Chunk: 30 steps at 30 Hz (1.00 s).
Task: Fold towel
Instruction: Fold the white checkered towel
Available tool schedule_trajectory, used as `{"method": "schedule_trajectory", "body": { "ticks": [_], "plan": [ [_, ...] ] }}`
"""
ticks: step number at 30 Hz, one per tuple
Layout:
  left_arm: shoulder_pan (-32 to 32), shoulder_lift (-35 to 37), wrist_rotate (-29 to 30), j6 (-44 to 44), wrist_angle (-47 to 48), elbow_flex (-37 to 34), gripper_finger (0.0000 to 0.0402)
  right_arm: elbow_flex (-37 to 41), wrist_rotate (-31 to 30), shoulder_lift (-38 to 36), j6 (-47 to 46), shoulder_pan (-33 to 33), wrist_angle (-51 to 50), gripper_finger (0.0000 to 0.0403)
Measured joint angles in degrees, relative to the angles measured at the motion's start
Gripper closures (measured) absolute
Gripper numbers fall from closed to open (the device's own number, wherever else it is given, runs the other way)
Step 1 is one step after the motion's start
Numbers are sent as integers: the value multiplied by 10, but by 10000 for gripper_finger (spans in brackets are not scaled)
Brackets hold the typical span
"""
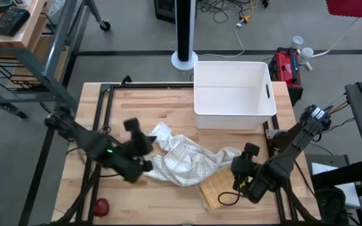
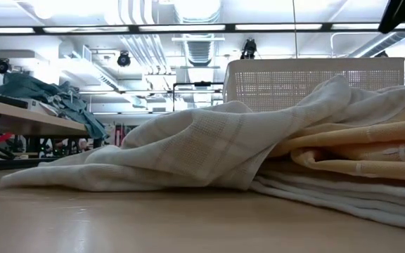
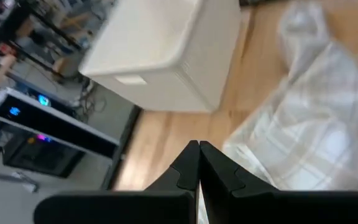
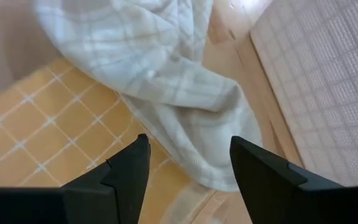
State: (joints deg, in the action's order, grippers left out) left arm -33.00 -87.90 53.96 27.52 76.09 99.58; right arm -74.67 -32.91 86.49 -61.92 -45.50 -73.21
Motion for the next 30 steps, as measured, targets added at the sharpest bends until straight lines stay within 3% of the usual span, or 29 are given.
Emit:
{"method": "schedule_trajectory", "body": {
  "ticks": [3,7,9,12,15,24,27,30],
  "plan": [
    [12,0,-16,-20,-113,-108,400,0,-12,0,-6,-14,10,186],
    [35,0,-83,-100,-365,-251,383,0,-36,-1,-26,-34,19,185],
    [58,-2,-146,-143,-524,-319,369,0,-47,-1,-35,-42,22,187],
    [92,-20,-294,-177,-759,-406,343,0,-55,-1,-49,-51,28,187],
    [116,-54,-385,-178,-897,-455,315,0,-62,-1,-56,-57,40,183],
    [147,-164,-396,-101,-814,-467,269,0,-64,-1,-49,-60,67,185],
    [158,-191,-358,5,-739,-462,271,0,-77,-1,-54,-60,67,187],
    [169,-188,-294,125,-600,-460,291,0,-74,-1,-70,-60,66,188]
  ]
}}
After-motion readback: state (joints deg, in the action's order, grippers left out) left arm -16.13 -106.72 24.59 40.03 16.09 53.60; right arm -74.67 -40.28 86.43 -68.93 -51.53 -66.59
